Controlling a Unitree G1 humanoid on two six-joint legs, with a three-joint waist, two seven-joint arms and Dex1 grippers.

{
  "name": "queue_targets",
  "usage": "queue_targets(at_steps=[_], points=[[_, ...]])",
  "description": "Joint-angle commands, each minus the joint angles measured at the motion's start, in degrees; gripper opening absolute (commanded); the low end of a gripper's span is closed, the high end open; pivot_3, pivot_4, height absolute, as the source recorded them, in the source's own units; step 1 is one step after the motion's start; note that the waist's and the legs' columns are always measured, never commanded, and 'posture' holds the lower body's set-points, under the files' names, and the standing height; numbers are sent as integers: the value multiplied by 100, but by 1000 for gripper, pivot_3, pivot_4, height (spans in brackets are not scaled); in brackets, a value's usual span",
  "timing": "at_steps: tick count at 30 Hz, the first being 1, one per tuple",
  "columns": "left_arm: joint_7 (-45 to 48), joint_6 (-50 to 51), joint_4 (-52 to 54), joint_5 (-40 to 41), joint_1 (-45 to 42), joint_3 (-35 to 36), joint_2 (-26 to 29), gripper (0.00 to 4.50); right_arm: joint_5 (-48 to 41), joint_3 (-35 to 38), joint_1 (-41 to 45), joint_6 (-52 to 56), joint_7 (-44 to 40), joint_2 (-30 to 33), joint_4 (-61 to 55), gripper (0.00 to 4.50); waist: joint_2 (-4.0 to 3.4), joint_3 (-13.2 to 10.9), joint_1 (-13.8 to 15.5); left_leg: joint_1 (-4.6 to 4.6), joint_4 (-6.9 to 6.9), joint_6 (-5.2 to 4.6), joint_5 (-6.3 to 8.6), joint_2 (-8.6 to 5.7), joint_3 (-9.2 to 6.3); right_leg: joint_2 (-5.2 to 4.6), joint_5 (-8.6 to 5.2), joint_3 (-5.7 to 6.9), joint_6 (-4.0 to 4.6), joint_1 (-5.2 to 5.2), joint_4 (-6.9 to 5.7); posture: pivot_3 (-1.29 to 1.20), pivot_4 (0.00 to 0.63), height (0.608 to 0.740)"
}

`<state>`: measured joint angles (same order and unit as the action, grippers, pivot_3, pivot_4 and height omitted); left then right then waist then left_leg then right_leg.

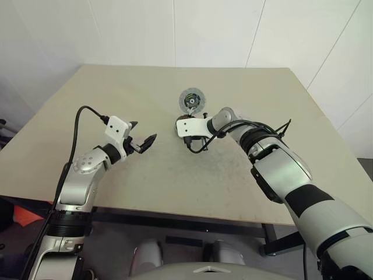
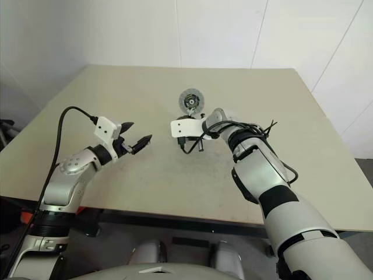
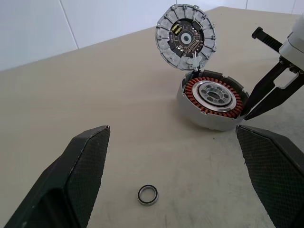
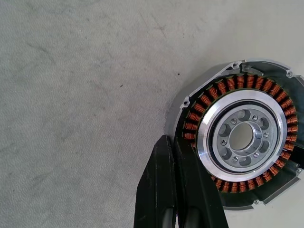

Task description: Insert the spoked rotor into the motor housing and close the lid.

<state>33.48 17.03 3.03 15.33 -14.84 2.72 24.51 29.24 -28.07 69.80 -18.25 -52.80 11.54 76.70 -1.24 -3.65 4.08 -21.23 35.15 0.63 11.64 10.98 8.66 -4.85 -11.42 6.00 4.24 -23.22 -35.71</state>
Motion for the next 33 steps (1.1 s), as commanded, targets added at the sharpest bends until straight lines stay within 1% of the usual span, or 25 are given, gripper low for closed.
queue_targets(at_steps=[1,4,9,16,24,26,29,31,33], points=[[-32,-38,189,30,-50,127,50,4500,28,77,59,95,164,91,44,44,0,0,-1,0,0,0,0,0,0,0,0,0,0,0,0,0,0,740],[-40,-40,185,30,-42,124,40,4500,-18,138,62,-11,93,202,9,44,-1,-1,2,0,0,0,0,0,0,0,0,0,0,0,-1,0,0,740],[-41,-77,107,21,-56,93,2,4500,-172,280,78,-138,-393,431,-62,44,-1,-1,43,-4,0,0,0,-2,0,-1,0,0,0,0,1,0,0,740],[-28,-109,-10,2,-156,47,-45,4500,-187,401,69,-254,-62,670,-185,44,-1,-1,50,-7,2,-1,0,-2,0,-1,0,1,0,-3,1,0,0,740],[-39,-118,7,-12,-76,59,-90,4500,-436,616,-20,-549,-459,1324,-596,44,0,-2,29,-30,2,-3,0,-2,0,0,0,2,0,-24,4,0,0,740],[-42,-118,10,-9,-65,65,-95,4500,-511,648,-128,-637,-643,1495,-824,44,0,-2,19,-39,2,-4,0,-1,1,1,0,2,0,-34,4,0,0,740],[-41,-122,-13,-9,-75,66,-103,4500,-726,736,-489,-668,-1057,1732,-1516,44,0,-2,-5,-54,4,-4,0,0,1,3,0,2,1,-50,2,0,0,740],[-35,-134,-40,-12,-84,60,-112,4500,-924,765,-907,-585,-1354,1869,-2247,44,1,-2,-3,-57,5,-7,-2,1,2,5,0,2,1,-56,-1,0,0,740],[-27,-150,-85,-17,-110,42,-128,4500,-1178,833,-1390,-266,-1621,1981,-3193,44,2,-2,4,-58,6,-12,-5,2,2,6,0,2,1,-57,-1,0,0,740]])
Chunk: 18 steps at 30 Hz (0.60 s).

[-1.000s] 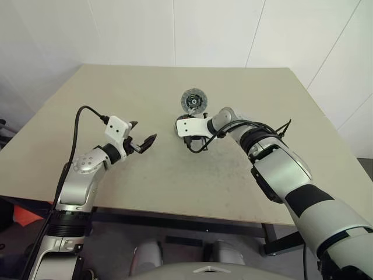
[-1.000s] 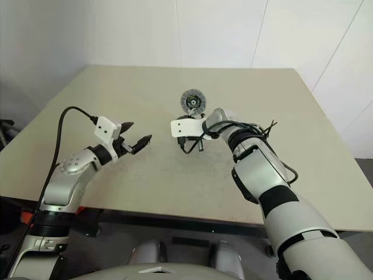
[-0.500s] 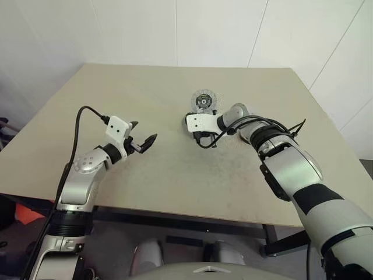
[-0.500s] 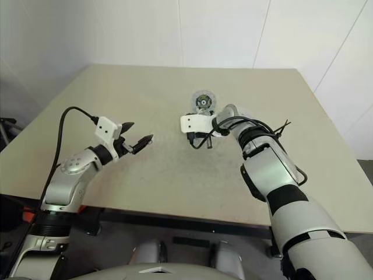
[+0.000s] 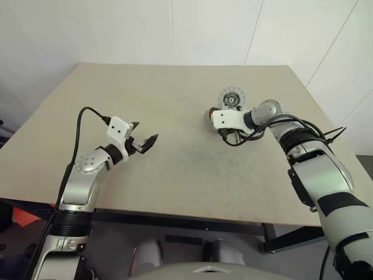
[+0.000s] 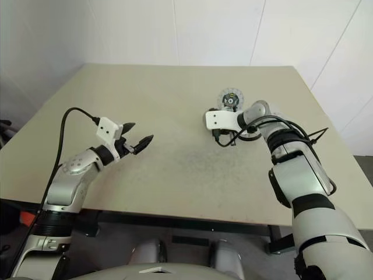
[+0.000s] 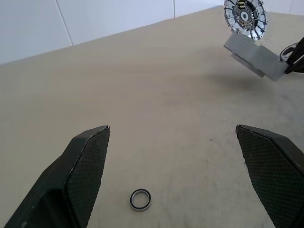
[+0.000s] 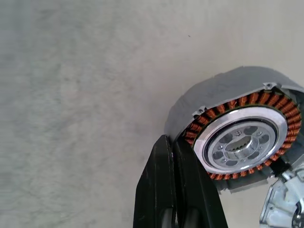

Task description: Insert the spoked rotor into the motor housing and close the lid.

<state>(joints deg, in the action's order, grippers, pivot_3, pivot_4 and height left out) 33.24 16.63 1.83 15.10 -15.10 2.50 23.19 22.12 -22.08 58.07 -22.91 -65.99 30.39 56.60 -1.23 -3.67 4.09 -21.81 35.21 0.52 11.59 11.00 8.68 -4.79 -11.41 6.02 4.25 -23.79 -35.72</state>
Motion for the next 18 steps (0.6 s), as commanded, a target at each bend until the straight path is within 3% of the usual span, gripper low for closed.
queue_targets(at_steps=[1,6,11,18], points=[[0,-116,21,5,-92,58,0,4500,-532,258,-376,369,-364,135,-1532,44,1,0,3,0,0,-2,-1,0,0,1,0,0,0,0,0,0,0,740],[25,-137,-30,0,-133,30,-18,4500,-736,292,-1304,1221,-621,365,-3370,44,2,-1,46,3,4,-8,-5,0,-2,1,0,-1,-1,3,-1,0,0,740],[41,-151,-42,-2,-123,26,-20,4500,-889,322,-1771,1845,-714,557,-4488,44,2,-1,93,7,4,4,2,-2,-2,0,0,-1,-2,7,1,0,0,740],[50,-162,-58,-7,-136,22,-22,4500,-810,161,-1964,2053,-602,642,-4644,44,3,-1,144,14,3,6,2,-3,-2,-1,-2,-1,-5,14,2,0,0,740]])
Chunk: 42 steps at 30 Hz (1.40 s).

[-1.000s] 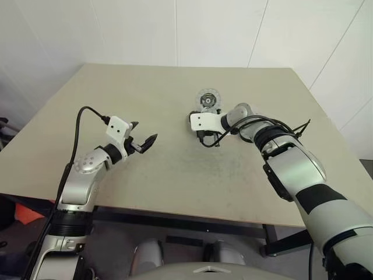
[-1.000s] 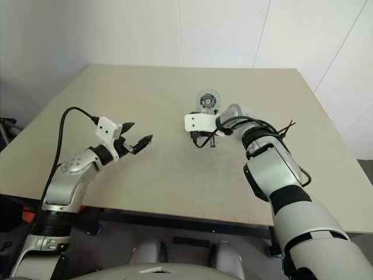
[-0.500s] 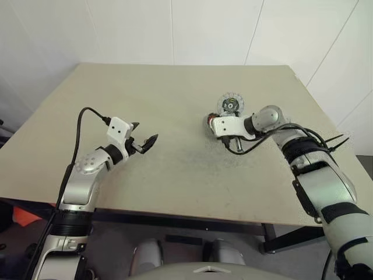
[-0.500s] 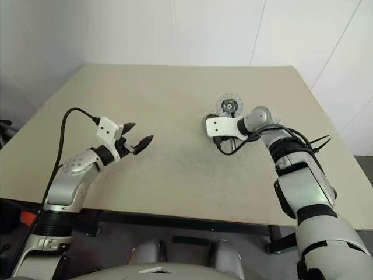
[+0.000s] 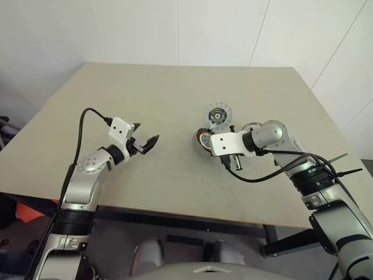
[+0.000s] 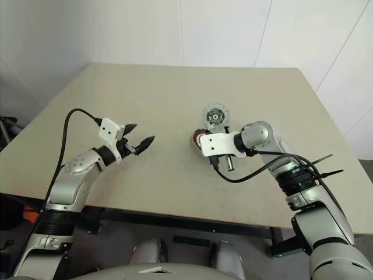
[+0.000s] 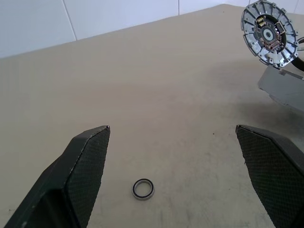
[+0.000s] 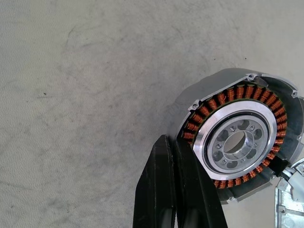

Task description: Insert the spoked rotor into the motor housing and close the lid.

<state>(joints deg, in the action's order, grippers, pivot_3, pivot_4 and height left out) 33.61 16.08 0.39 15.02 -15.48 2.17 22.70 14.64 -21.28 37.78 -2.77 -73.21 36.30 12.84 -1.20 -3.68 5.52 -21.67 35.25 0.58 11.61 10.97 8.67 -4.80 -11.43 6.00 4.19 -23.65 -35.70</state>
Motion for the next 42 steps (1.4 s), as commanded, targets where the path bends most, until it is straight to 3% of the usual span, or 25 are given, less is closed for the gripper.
queue_targets(at_steps=[1,5,6,8,13,19,26,31,42], points=[[16,-106,88,2,-97,62,33,4500,-99,79,45,115,98,35,-334,44,0,0,1,1,0,0,0,0,0,0,0,0,0,3,2,0,0,740],[11,-105,92,-1,-89,76,44,4500,-66,-14,36,127,52,66,-257,44,0,0,1,2,-1,0,0,0,-1,0,0,1,0,5,4,0,0,740],[9,-105,93,-2,-90,79,45,4500,-6,-59,33,85,74,82,-163,221,0,0,0,2,-1,0,0,0,-1,0,0,1,0,5,4,0,0,740],[4,-106,96,-3,-89,89,51,4500,99,-131,3,16,143,116,-46,631,0,0,0,5,-2,0,0,0,-1,0,-1,1,-1,8,5,0,0,740],[7,-130,47,2,-84,159,111,4500,-35,-31,27,-11,263,105,-183,2282,1,0,-1,34,-3,1,1,0,-1,0,-23,1,-39,40,9,0,0,740],[19,-149,-21,18,-109,171,135,4500,-994,426,164,676,-80,46,-909,2282,1,0,-3,51,-4,1,1,0,-1,1,-24,0,-42,54,8,0,0,740],[28,16,-106,71,-174,24,-25,4500,-1494,762,183,1171,462,-328,-1206,2282,6,3,-2,59,-5,2,0,0,-1,0,-24,0,-41,61,8,0,0,740],[-36,257,-658,456,-373,249,-459,4500,-1720,943,233,1636,965,-623,-1453,2282,7,4,4,59,-6,4,-1,-2,-2,-1,-24,0,-42,63,8,0,0,740],[-625,-939,-2153,-733,-730,-66,-423,4500,-1795,974,227,1874,1290,-536,-1569,2282,8,5,11,58,-13,4,0,-5,-4,-2,-24,1,-47,65,19,0,0,740]])
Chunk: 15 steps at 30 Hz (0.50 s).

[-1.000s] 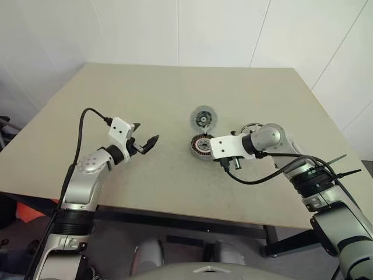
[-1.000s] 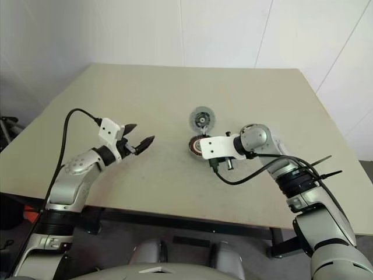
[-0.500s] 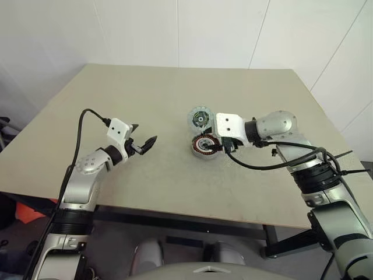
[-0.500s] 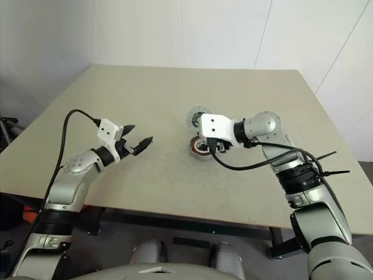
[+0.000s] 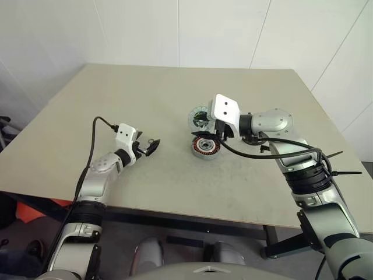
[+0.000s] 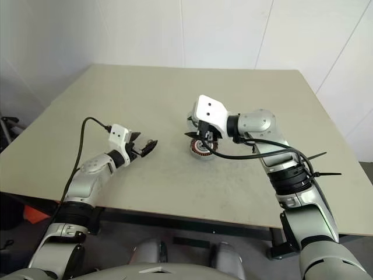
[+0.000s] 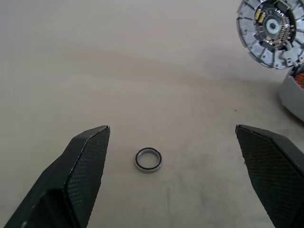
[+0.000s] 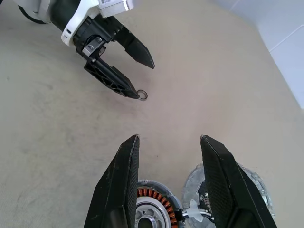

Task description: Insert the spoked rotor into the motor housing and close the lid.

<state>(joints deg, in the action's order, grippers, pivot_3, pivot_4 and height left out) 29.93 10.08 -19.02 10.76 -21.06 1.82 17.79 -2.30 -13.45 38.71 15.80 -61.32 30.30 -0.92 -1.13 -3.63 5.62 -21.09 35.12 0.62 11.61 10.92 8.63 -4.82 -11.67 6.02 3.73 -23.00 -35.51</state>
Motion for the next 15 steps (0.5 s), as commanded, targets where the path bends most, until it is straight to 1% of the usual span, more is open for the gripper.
queue_targets(at_steps=[1,7,12,15], points=[[-305,-399,-309,-371,-207,-40,55,4500,-113,189,138,18,116,66,-190,2282,0,0,0,0,0,0,0,0,0,0,0,0,0,0,0,0,0,740],[-366,-359,-838,-646,-484,-244,-71,4500,-194,170,233,16,193,-10,-167,2282,0,0,8,0,-1,0,0,-1,0,-1,0,0,-1,0,1,0,0,740],[-168,-280,-1116,-670,-639,-419,-237,4500,-345,199,291,68,156,-56,-229,2282,0,0,20,-1,-2,0,0,-2,0,-3,1,0,-2,0,3,0,0,740],[-137,-266,-1279,-630,-700,-406,-358,4500,-401,196,310,84,169,-42,-243,2282,0,0,29,-1,-3,0,0,-3,0,-3,1,0,-1,0,3,0,0,740]])
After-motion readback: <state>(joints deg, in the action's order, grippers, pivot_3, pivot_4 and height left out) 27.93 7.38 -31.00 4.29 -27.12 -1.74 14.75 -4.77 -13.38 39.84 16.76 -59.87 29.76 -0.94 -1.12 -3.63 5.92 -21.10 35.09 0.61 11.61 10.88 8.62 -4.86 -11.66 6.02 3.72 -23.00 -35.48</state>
